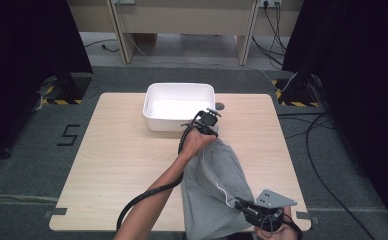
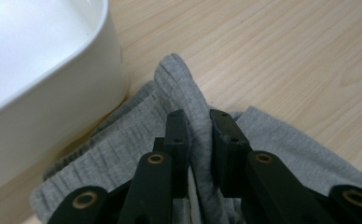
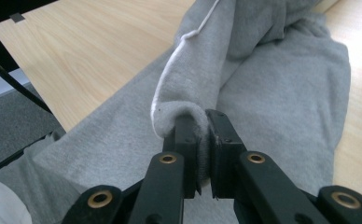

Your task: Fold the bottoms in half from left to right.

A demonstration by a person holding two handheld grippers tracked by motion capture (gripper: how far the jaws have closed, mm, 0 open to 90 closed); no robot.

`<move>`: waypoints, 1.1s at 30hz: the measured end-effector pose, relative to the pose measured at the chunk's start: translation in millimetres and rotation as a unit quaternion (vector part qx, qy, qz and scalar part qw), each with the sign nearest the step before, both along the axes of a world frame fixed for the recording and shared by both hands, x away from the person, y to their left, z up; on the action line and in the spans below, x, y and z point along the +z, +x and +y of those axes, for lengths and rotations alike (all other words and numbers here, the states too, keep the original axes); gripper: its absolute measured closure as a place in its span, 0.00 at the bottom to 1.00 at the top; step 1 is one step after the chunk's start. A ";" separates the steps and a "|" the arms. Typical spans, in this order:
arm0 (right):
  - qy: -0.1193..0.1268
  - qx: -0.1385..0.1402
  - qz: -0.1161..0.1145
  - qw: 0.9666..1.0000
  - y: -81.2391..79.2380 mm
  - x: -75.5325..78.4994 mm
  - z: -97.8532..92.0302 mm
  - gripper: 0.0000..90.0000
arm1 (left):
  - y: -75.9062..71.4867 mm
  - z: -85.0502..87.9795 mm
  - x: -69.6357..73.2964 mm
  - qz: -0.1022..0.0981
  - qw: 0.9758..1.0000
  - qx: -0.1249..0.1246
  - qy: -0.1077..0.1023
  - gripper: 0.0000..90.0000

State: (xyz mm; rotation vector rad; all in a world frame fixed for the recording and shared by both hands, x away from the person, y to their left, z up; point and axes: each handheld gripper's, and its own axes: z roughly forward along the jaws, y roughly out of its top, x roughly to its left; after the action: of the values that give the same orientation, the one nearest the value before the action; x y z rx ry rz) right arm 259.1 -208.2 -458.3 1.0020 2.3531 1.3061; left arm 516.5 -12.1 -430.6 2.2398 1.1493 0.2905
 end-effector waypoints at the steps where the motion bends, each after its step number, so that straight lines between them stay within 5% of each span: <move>1: 0.001 -0.001 0.000 1.000 0.1 -1.2 -1.1 0.94 | 0.7 -0.9 -0.8 -0.002 1.000 0.002 -0.003 0.85; 11: -0.009 -0.015 0.016 1.000 -0.5 -9.2 -13.7 0.91 | -1.2 -2.7 2.5 -0.005 0.998 -0.010 -0.055 0.73; 20: -0.028 -0.023 0.020 0.999 -7.1 -11.9 -25.8 0.92 | -10.3 10.7 15.7 -0.016 0.998 -0.023 -0.054 0.71; 26: -0.027 -0.026 0.031 0.999 -13.4 -9.5 -37.7 0.81 | -20.2 45.1 14.1 -0.022 0.998 -0.019 -0.054 0.69; 33: -0.007 -0.014 0.009 1.000 -16.3 9.6 -40.8 0.66 | -46.6 109.4 -4.6 -0.032 0.997 0.010 -0.073 0.67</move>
State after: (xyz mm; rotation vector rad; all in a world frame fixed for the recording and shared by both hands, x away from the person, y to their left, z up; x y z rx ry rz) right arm 242.9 -249.0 -448.8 1.0413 2.3497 1.2743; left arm 469.9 97.3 -435.2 2.0792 1.1232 0.2759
